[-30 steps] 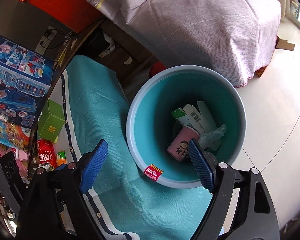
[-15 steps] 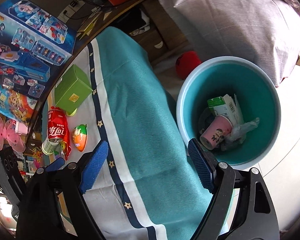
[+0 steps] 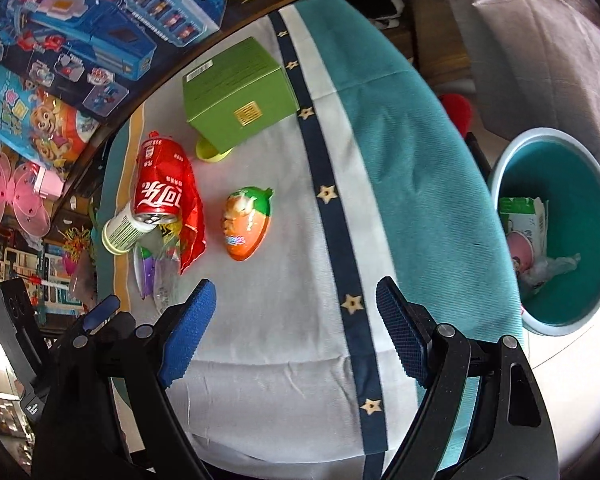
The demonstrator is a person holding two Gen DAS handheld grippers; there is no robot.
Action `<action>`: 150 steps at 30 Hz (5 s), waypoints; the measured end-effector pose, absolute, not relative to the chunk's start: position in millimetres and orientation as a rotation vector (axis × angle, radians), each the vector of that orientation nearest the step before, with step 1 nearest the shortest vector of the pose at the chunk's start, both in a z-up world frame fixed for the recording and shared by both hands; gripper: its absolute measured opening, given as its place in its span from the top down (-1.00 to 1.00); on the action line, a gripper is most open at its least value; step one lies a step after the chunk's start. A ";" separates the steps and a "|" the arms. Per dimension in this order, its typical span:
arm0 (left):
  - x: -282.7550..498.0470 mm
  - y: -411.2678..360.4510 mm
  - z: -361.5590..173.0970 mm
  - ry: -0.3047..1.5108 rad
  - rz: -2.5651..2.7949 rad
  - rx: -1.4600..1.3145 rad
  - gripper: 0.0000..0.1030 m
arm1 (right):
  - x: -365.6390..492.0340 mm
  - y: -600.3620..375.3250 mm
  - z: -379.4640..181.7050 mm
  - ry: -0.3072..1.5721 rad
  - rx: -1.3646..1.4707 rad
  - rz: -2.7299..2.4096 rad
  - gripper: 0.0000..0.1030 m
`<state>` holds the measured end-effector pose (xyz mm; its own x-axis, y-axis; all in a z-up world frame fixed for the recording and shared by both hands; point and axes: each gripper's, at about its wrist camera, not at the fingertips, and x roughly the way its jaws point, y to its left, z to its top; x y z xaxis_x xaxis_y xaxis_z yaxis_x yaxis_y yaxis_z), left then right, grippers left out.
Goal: Collect trash
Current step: 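Move both tools back over the table toward the remaining trash, then grasp the clear red-rimmed lid with the left tool while the right tool grasps the clear snack packet, then carry the lid and snack packet over the teal bin with both tools, then open the left tool over the bin while the right tool releases the packet, then move both tools back over the table toward the can and bottle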
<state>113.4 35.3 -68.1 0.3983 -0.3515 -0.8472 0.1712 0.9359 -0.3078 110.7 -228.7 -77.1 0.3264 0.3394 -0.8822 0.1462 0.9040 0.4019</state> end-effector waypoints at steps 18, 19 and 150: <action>105.9 120.0 -101.4 1.154 -0.228 -0.257 -0.91 | 156.4 -91.9 -107.9 1.348 0.333 0.351 -0.20; 106.1 121.7 -102.3 1.157 -0.228 -0.258 -0.91 | 157.8 -88.6 -110.4 1.351 0.333 0.353 -0.20; 119.5 -305.0 -95.4 1.198 -0.740 0.294 -0.88 | 28.1 -509.9 -103.1 1.026 0.838 -0.196 -0.51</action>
<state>119.5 -305.0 -95.4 0.1683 -0.3622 -0.9168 0.6578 0.7339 -0.1692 28.1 -509.9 -103.1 0.5312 0.2268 -0.8163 0.5116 0.6821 0.5225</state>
